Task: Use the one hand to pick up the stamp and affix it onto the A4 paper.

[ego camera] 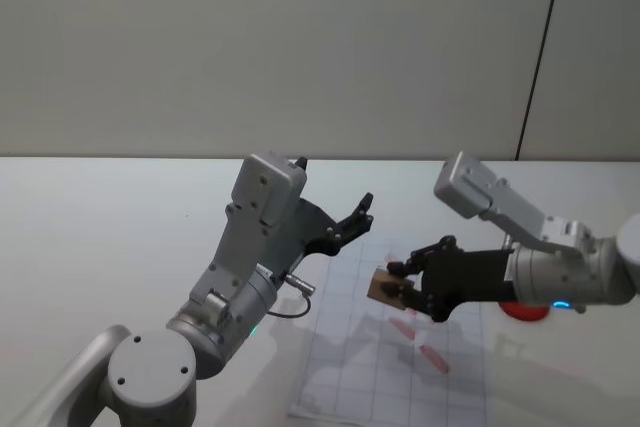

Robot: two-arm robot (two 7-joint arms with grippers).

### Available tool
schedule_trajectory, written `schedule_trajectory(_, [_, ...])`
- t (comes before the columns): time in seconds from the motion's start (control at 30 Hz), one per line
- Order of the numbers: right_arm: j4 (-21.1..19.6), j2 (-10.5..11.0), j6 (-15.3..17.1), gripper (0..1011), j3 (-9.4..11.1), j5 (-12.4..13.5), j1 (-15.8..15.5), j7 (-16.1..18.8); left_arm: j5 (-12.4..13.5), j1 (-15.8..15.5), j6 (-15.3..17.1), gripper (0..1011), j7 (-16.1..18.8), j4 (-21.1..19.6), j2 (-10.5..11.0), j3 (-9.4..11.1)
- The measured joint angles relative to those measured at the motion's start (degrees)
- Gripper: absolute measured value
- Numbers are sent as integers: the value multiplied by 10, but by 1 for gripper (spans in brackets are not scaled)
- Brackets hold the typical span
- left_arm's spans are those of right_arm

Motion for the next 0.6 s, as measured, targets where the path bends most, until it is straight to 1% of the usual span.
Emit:
schedule_trajectory(0.33, [-2,0,10,224,-12,5,-3,32,0,0,0,1002,0,0,0,0])
schedule_trajectory(0.6, [-5,3,27,223,-22,3,-8,61,0,0,0,1002,0,0,0,0])
